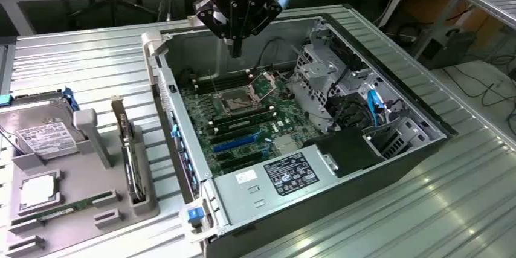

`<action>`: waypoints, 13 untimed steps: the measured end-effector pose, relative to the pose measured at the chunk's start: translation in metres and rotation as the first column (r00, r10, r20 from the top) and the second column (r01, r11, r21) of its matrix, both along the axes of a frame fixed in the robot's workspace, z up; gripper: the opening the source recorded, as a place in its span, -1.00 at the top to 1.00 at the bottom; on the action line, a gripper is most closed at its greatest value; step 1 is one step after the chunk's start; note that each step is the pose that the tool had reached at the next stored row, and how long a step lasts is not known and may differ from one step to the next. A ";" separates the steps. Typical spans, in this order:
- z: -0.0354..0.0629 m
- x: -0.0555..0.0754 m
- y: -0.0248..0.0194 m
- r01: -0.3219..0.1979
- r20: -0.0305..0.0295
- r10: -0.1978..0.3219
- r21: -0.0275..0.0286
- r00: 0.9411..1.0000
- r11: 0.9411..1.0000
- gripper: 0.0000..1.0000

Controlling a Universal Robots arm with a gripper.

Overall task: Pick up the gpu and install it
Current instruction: 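Reach for the gpu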

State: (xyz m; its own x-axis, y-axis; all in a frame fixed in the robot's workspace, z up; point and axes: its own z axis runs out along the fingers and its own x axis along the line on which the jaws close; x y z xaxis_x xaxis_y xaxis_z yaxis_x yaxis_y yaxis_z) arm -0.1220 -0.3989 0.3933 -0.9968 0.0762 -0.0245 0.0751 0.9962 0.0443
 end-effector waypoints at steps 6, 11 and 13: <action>0.0000 0.000 0.0000 0.000 -0.001 0.000 0.000 1.000 1.000 0.79; 0.0000 0.000 0.0000 0.000 -0.001 0.000 0.000 1.000 1.000 0.79; 0.0000 -0.001 -0.0004 0.000 -0.001 0.000 0.000 1.000 1.000 0.79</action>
